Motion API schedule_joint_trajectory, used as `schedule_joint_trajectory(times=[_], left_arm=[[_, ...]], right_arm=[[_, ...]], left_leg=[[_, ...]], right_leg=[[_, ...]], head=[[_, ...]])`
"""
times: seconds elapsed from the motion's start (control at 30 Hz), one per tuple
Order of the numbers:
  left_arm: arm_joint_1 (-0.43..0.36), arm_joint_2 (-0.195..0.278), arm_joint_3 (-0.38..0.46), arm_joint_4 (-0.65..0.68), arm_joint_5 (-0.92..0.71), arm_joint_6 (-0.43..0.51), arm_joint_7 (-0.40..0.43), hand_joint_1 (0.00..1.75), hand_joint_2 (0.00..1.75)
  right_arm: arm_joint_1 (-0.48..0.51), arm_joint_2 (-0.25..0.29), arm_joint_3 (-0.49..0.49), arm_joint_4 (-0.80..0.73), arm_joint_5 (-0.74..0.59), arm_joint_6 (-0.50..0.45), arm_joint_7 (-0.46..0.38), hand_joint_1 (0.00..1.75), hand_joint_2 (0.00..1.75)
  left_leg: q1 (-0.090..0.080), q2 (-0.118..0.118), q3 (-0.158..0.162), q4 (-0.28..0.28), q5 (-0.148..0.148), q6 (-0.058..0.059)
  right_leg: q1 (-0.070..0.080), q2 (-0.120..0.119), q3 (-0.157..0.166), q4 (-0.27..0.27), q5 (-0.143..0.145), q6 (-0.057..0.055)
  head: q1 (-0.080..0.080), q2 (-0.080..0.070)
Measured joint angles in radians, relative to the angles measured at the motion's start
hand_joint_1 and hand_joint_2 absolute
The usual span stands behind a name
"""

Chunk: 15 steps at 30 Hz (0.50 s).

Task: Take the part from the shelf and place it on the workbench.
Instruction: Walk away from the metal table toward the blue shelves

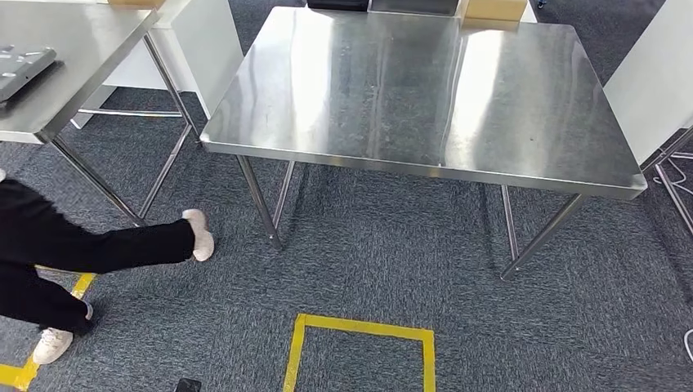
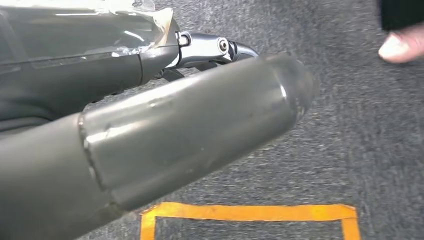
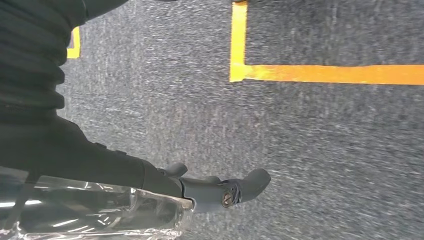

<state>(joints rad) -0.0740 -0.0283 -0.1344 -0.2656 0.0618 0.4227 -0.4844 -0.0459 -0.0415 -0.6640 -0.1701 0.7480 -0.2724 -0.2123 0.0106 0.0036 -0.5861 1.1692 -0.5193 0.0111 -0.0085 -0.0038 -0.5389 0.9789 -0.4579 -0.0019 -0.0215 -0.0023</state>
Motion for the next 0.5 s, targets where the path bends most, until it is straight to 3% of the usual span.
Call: schedule_joint_trajectory(times=[0.07,0.13,0.2,0.23,0.27,0.33,0.37,0.4,0.43,0.47,0.5], left_arm=[[-0.002,0.0,0.0,0.0,0.0,0.0,0.001,0.0,0.0],[-0.002,0.001,-0.001,0.0,0.0,0.001,0.002,0.0,0.0],[-0.003,0.0,-0.001,0.0,0.001,0.001,0.003,0.0,0.0],[-0.004,-0.001,-0.001,0.0,0.001,0.001,0.003,0.0,0.0],[-0.005,-0.002,-0.002,0.0,0.002,0.0,0.003,0.0,0.0],[-0.006,-0.002,-0.004,0.0,0.002,0.0,0.003,0.0,0.0],[-0.006,-0.002,-0.006,0.0,0.002,0.0,0.003,0.0,0.0],[-0.006,-0.002,-0.007,0.0,0.002,0.0,0.004,0.0,0.0],[-0.006,-0.003,-0.008,0.0,0.002,0.0,0.004,0.0,0.0],[-0.006,-0.004,-0.008,0.0,0.002,0.0,0.004,0.0,0.0],[-0.006,-0.004,-0.009,0.0,0.004,0.0,0.004,0.0,0.0]], right_arm=[[0.0,0.002,-0.002,0.0,0.0,0.0,-0.002,0.0,1.75],[-0.001,0.004,-0.003,0.0,-0.001,0.0,-0.003,0.0,1.75],[0.0,0.004,-0.004,0.0,-0.002,0.0,-0.003,0.0,1.75],[0.001,0.004,-0.004,0.0,-0.003,0.0,-0.003,0.0,1.75],[0.002,0.004,-0.004,0.001,-0.004,0.0,-0.004,0.0,1.75],[0.002,0.004,-0.005,0.001,-0.006,-0.001,-0.004,0.0,1.75],[0.002,0.004,-0.005,0.001,-0.006,-0.002,-0.005,0.0,1.75],[0.003,0.003,-0.005,0.001,-0.006,-0.002,-0.005,0.0,1.75],[0.003,0.003,-0.005,0.001,-0.006,-0.003,-0.005,0.0,1.75],[0.003,0.003,-0.005,0.002,-0.006,-0.004,-0.005,0.0,1.75],[0.003,0.003,-0.005,0.002,-0.006,-0.004,-0.005,0.0,1.75]], left_leg=[[-0.003,-0.008,0.09,-0.133,0.005,0.012],[-0.01,-0.012,0.115,-0.183,-0.004,0.021],[-0.013,-0.007,0.107,-0.194,0.012,0.034],[-0.012,-0.004,0.101,-0.2,0.025,0.042],[-0.01,-0.001,0.093,-0.207,0.038,0.049],[-0.009,0.004,0.065,-0.21,0.061,0.056],[-0.009,0.006,0.05,-0.209,0.071,0.055],[-0.009,0.008,0.036,-0.209,0.082,0.054],[-0.008,0.009,0.022,-0.208,0.093,0.051],[-0.007,0.01,0.009,-0.206,0.102,0.047],[-0.005,0.011,-0.003,-0.202,0.109,0.042]], right_leg=[[0.002,0.0,-0.015,0.008,0.009,0.01],[0.002,0.0,-0.023,0.008,0.023,0.025],[0.0,0.0,-0.03,0.009,0.029,0.038],[0.001,0.001,-0.04,0.024,0.014,0.038],[0.001,0.002,-0.056,0.056,-0.015,0.036],[-0.002,0.003,-0.104,0.181,-0.103,0.03],[-0.004,0.003,-0.122,0.247,-0.133,0.033],[-0.006,0.003,-0.128,0.293,-0.144,0.041],[-0.008,0.003,-0.116,0.302,-0.133,0.054],[-0.011,0.003,-0.084,0.273,-0.108,0.067],[-0.015,0.002,-0.035,0.209,-0.082,0.078]], head=[[0.001,0.0],[0.001,0.0],[0.001,0.0],[0.002,0.0],[0.003,0.0],[0.007,0.0],[0.008,0.0],[0.008,0.0],[0.009,0.0],[0.009,0.0],[0.009,0.0]])
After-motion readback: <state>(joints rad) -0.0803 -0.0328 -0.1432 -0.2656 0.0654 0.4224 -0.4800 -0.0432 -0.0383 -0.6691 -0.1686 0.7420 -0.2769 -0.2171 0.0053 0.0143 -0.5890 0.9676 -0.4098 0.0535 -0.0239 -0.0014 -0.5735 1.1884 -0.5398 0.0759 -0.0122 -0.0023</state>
